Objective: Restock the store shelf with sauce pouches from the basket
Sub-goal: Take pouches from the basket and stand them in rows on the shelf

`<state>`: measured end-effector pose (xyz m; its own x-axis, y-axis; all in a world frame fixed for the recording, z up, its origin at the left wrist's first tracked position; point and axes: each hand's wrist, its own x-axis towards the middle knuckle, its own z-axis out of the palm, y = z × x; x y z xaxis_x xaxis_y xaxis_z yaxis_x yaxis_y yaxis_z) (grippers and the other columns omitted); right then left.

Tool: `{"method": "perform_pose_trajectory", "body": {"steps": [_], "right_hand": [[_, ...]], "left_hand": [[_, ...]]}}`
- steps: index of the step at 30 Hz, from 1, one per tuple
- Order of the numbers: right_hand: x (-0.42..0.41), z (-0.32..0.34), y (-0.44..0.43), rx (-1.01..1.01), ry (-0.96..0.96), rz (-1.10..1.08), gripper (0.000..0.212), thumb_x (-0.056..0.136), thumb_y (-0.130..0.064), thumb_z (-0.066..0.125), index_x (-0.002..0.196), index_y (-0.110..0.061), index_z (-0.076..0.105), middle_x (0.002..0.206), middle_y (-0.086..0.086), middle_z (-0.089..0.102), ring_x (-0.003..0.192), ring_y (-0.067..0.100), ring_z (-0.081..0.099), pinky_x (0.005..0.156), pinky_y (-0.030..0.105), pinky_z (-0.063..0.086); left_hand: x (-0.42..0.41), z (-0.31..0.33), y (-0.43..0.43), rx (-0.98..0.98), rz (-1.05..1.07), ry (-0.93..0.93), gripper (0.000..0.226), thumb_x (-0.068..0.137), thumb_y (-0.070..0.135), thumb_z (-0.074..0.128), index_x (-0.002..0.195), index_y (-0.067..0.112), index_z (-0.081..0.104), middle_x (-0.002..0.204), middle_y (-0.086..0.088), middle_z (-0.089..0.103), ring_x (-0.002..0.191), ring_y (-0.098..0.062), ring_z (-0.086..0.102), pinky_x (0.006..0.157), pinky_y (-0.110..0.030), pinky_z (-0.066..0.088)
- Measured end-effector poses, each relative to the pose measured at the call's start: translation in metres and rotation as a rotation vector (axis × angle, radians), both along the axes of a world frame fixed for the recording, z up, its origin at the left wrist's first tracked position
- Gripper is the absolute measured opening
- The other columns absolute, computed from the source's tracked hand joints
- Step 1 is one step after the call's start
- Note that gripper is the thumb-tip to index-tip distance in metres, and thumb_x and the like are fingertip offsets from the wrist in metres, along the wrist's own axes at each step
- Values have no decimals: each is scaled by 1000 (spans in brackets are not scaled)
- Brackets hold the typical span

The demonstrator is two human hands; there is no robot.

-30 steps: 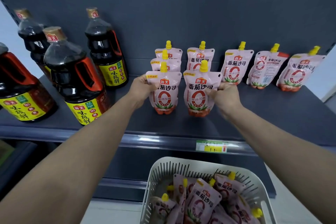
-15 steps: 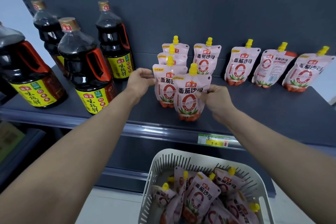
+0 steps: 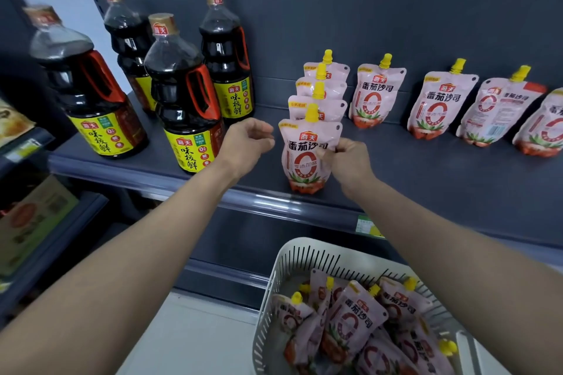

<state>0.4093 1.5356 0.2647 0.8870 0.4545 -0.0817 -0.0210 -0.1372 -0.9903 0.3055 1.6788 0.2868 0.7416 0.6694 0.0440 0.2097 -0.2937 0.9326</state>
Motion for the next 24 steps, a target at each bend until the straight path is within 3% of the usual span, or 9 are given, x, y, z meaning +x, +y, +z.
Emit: {"method": "perform_pose_trajectory", "body": {"steps": [2,3,5,7,10,15,18,24], "right_hand": [[1,-1,-1,-25,-35,26,30,88,4,59,64,-14,60,91,12,69,89,23,64,69,28,55],[2,-1,-2,-32,-42,38,30,89,3,58,65,-15,61,94,14,70,91,25,64,71,30,56],[2,-2,-3,-41,-44,59,14,89,3,57,88,-5,69,110,19,69,99,28,65,80,36,56],[3,-4,-4,-48,-55,74,22,89,5,57,108,2,67,115,18,68,102,27,65,79,33,56],[2,-3,-8,-39,-89,92,30,86,11,55,112,1,65,113,14,68,99,20,62,70,21,52],[6,-3,-18,-87,-135,38,27,84,7,60,110,-1,64,111,10,68,97,18,62,86,31,53],[6,-1,-33,-156,-263,-21,27,86,-2,63,113,-3,63,105,3,64,99,15,58,94,30,50],[-14,2,-86,-342,-561,68,18,90,-17,60,106,-10,66,98,-2,64,91,10,57,81,20,42]], "left_hand": [[-3,0,-1,9,-9,5,20,85,6,63,105,8,62,106,-9,66,95,-15,60,73,-12,45],[-4,0,-2,16,-13,9,20,85,6,63,104,9,62,106,-10,66,96,-16,60,74,-13,45],[-6,1,-4,34,-19,21,18,85,7,63,103,10,62,106,-10,66,96,-16,60,74,-13,45],[-8,0,-7,42,-29,32,16,85,7,63,101,12,62,105,-9,66,94,-15,59,74,-15,45],[-11,0,-10,57,-37,53,14,85,7,63,97,14,62,103,-9,66,94,-16,59,75,-17,46],[-16,0,-19,105,-44,81,15,85,8,64,99,11,64,103,-9,67,93,-16,59,71,-16,45],[-19,3,-29,124,-85,79,15,84,6,64,99,7,64,92,-4,66,85,-12,59,68,-10,47],[-19,-3,-66,177,-332,212,20,81,2,67,100,0,67,92,-6,63,71,-3,54,59,2,40]]}}
